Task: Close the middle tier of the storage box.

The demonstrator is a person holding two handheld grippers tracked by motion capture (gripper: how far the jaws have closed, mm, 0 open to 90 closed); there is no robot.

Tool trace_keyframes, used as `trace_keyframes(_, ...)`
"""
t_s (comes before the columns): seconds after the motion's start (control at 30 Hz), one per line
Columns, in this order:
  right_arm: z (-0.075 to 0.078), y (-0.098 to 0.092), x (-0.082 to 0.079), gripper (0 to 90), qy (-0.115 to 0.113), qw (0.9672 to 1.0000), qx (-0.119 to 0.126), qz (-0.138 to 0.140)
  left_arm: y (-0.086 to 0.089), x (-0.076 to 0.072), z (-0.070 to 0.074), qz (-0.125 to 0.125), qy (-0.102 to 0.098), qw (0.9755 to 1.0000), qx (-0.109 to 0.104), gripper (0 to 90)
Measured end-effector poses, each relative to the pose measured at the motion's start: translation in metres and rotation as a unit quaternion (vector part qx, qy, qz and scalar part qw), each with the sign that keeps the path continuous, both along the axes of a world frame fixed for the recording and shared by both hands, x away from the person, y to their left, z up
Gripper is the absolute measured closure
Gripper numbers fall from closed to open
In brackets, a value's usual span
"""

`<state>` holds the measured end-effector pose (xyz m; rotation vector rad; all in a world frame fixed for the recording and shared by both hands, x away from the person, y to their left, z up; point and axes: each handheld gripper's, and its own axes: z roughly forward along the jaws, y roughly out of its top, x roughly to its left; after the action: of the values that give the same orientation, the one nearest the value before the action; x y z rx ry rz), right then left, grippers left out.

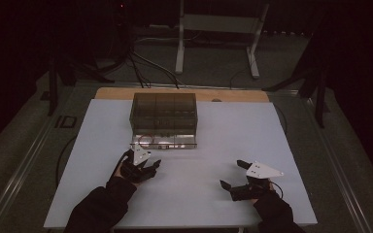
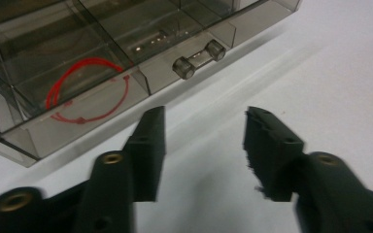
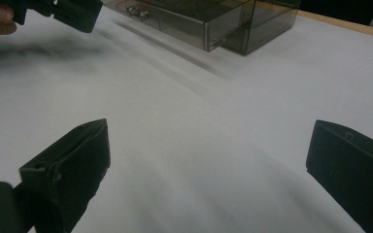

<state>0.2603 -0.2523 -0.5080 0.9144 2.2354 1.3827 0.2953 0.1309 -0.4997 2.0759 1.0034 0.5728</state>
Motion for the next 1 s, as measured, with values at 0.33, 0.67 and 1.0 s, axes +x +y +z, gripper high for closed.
trace_keyframes(0.33,0.0,0.002,0.0,2.4,-0.001,1.0,-0.003,0.004,0.005,0.003,0.004,0.008,0.003,1.0,-0.004,75.6)
trace_keyframes(0.67,0.0,0.002,0.0,2.4,0.001,1.0,-0.002,0.003,0.005,0.01,0.001,-0.012,0.01,0.9997,-0.017,90.0)
trace_keyframes(1.0,-0.001,0.002,0.001,2.4,0.002,1.0,-0.004,0.003,0.003,0.017,-0.001,0.004,-0.004,1.0,-0.005,90.0)
